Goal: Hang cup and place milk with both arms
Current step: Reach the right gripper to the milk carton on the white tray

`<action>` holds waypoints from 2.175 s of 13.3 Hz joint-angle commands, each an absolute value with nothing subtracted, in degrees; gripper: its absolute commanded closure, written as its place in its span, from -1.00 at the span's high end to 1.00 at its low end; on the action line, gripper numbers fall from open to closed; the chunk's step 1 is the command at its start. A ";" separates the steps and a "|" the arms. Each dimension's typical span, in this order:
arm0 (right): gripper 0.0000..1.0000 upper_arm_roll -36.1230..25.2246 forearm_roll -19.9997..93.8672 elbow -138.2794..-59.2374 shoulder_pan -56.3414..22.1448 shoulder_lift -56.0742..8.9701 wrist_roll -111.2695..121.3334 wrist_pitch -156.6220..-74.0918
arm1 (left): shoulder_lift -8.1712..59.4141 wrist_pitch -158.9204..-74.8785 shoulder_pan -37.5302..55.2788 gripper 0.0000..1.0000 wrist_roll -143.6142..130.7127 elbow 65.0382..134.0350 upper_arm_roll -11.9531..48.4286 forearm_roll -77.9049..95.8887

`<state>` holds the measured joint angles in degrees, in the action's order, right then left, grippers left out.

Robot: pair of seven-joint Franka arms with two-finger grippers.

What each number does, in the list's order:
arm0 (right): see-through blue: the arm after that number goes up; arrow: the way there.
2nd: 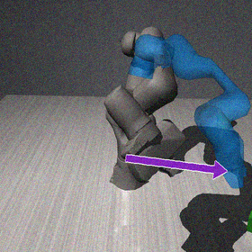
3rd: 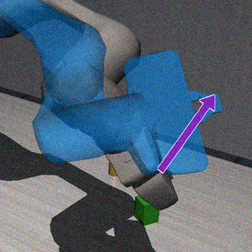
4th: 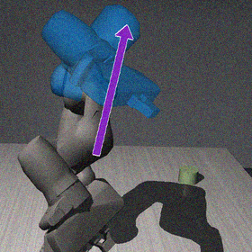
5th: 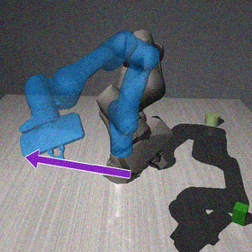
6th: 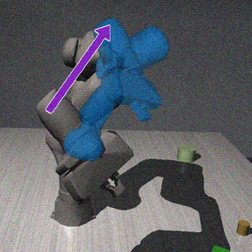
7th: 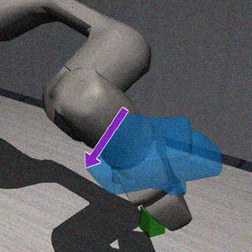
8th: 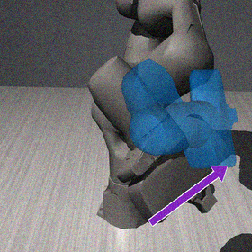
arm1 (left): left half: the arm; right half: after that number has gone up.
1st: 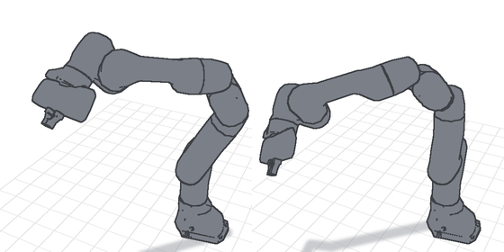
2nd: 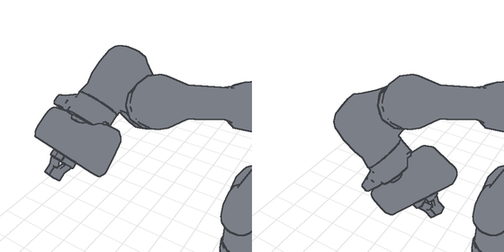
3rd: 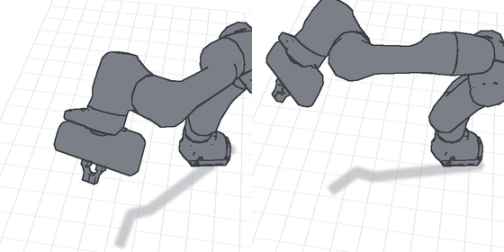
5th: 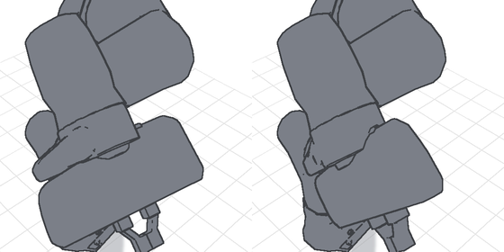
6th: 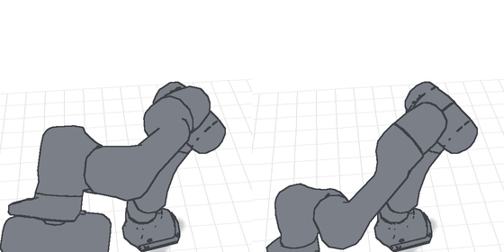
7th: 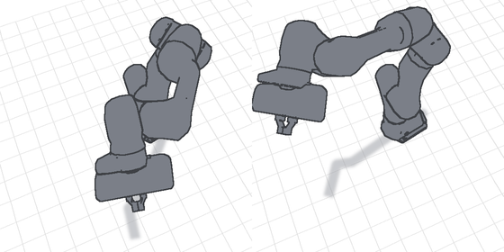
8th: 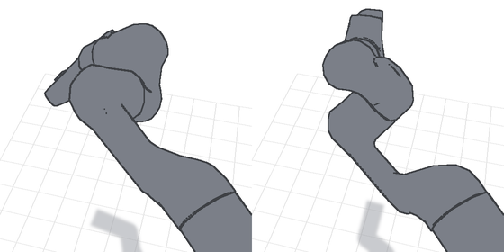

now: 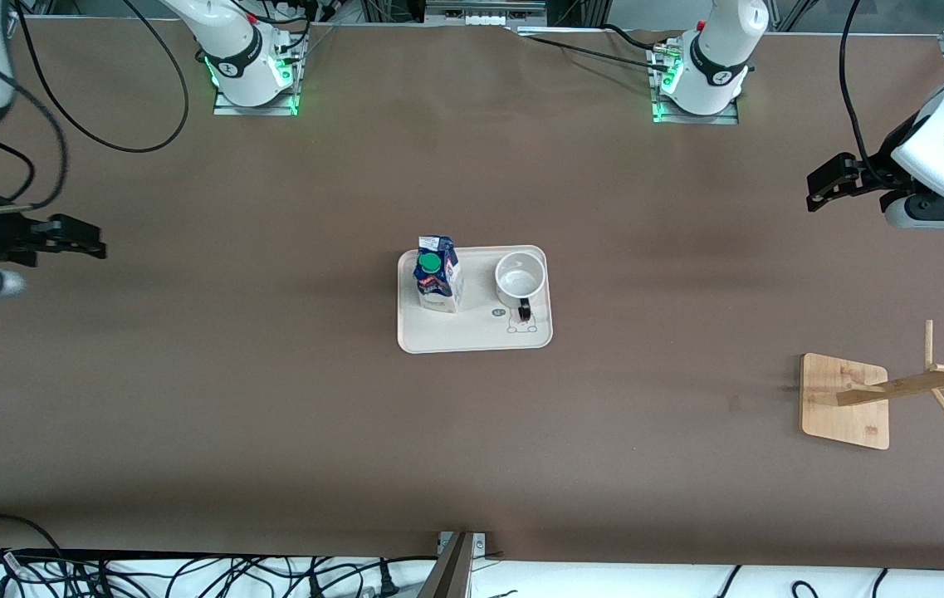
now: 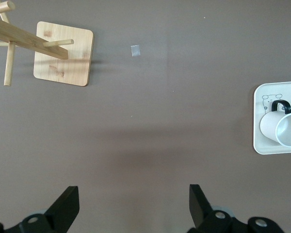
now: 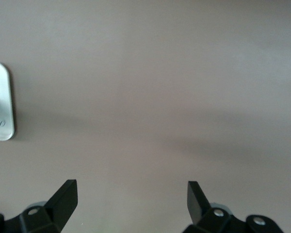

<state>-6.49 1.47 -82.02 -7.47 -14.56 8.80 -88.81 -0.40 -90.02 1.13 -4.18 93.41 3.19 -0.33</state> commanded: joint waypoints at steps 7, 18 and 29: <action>1.00 -6.86 7.72 -81.91 -22.05 -22.76 -3.11 -96.13 | -0.70 -89.03 1.32 1.00 -3.96 92.72 3.25 -0.17; 1.00 -6.86 17.31 -81.65 -35.24 -30.05 -36.45 -114.69 | -0.70 -88.42 0.97 1.00 -3.96 92.72 3.16 -0.09; 1.00 -6.86 17.14 -81.83 -41.04 -32.69 -35.16 -114.17 | -0.79 -87.98 1.05 1.00 -3.96 92.64 3.16 -0.09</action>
<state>-6.05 16.06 -82.26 -40.31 -31.72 -35.51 -114.42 -0.40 -89.02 1.11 -4.18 93.38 3.15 -0.33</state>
